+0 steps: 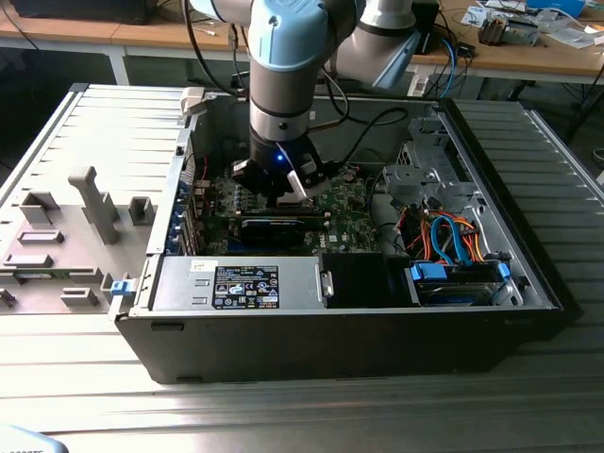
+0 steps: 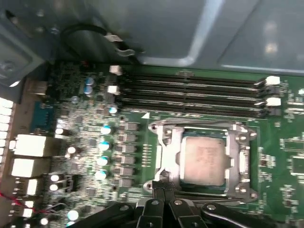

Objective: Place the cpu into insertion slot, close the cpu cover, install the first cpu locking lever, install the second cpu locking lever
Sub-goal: 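Install the second cpu locking lever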

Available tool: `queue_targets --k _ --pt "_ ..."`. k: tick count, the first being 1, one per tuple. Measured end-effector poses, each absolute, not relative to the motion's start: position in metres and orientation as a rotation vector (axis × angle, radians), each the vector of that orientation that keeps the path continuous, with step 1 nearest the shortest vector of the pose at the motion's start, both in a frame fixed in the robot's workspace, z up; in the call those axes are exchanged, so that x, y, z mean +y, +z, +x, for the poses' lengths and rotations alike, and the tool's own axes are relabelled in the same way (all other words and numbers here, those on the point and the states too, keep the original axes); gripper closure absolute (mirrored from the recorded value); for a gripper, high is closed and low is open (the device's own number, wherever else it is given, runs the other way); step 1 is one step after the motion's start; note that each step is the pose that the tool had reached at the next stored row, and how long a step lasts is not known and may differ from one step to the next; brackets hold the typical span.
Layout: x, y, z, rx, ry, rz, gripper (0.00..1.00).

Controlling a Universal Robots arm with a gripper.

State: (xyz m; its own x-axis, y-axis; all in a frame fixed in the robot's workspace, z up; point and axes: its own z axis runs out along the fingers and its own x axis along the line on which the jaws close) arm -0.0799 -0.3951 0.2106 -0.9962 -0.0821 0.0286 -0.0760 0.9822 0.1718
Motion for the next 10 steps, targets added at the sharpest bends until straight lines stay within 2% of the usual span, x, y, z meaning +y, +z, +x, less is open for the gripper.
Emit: queue_targets --k 7,10 --pt "-0.385 0.211 -0.062 -3.081 -0.239 0.12 0.89" --pt "-0.377 0.211 -0.058 -3.082 -0.199 0.119 0.89"
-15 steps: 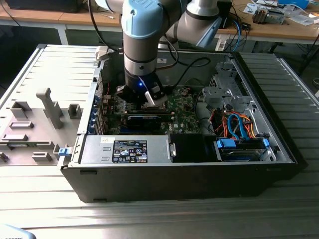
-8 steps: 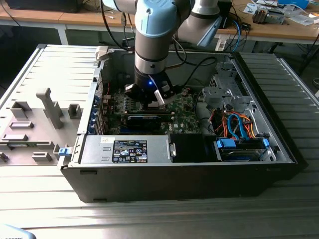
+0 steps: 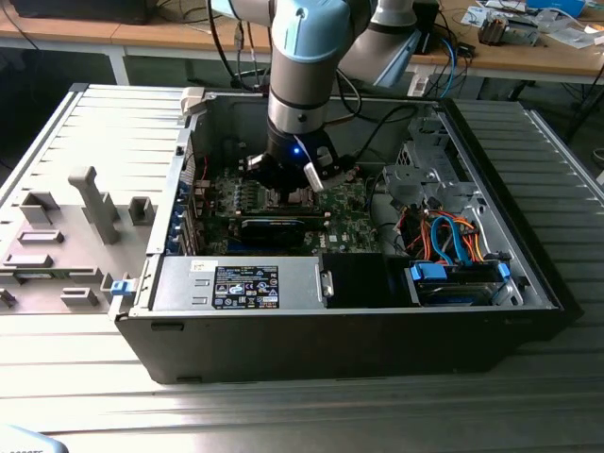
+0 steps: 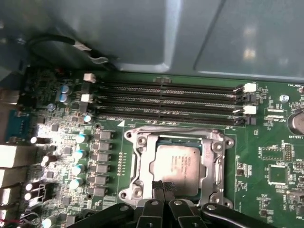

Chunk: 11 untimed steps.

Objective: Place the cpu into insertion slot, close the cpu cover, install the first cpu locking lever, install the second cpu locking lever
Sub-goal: 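Install the second cpu locking lever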

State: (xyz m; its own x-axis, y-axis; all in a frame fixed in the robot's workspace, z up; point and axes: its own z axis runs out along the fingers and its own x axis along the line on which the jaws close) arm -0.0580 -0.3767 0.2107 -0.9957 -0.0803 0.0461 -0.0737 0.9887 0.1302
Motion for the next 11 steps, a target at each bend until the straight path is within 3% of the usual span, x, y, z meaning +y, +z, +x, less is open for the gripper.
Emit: queue_targets --k 11 --pt "-0.362 0.216 -0.051 -3.083 -0.085 0.116 0.89"
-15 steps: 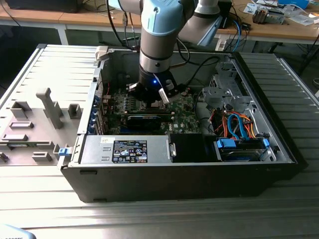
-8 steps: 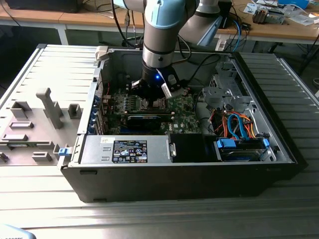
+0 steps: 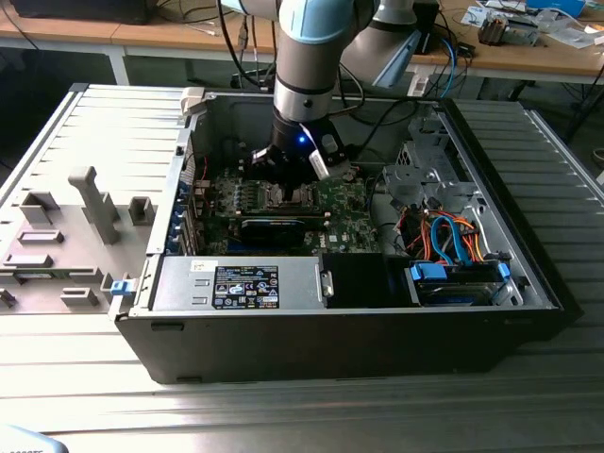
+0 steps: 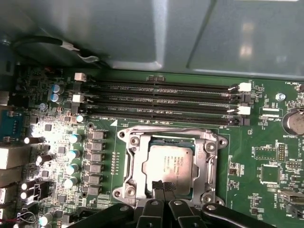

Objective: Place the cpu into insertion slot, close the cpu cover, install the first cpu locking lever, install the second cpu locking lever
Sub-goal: 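Install the second cpu locking lever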

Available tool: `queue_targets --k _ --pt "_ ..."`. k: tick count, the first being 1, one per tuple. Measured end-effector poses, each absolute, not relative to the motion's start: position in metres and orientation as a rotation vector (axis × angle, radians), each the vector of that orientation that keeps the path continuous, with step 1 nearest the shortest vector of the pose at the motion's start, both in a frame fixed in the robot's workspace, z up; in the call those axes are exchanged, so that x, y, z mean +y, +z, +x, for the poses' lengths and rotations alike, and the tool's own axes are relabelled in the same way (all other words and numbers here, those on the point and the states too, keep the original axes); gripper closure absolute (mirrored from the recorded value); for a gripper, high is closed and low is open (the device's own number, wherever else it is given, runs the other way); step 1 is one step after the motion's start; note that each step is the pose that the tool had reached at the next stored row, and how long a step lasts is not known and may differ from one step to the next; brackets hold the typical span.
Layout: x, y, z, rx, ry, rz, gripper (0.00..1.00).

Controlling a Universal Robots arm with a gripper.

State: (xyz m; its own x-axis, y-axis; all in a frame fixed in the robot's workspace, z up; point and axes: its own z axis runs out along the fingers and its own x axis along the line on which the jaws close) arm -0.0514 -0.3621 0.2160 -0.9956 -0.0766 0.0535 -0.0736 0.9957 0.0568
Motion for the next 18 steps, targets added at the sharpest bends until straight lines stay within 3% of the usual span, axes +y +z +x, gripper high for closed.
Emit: queue_targets --k 18 --pt "-0.344 0.238 -0.047 -3.081 -0.028 0.114 0.89"
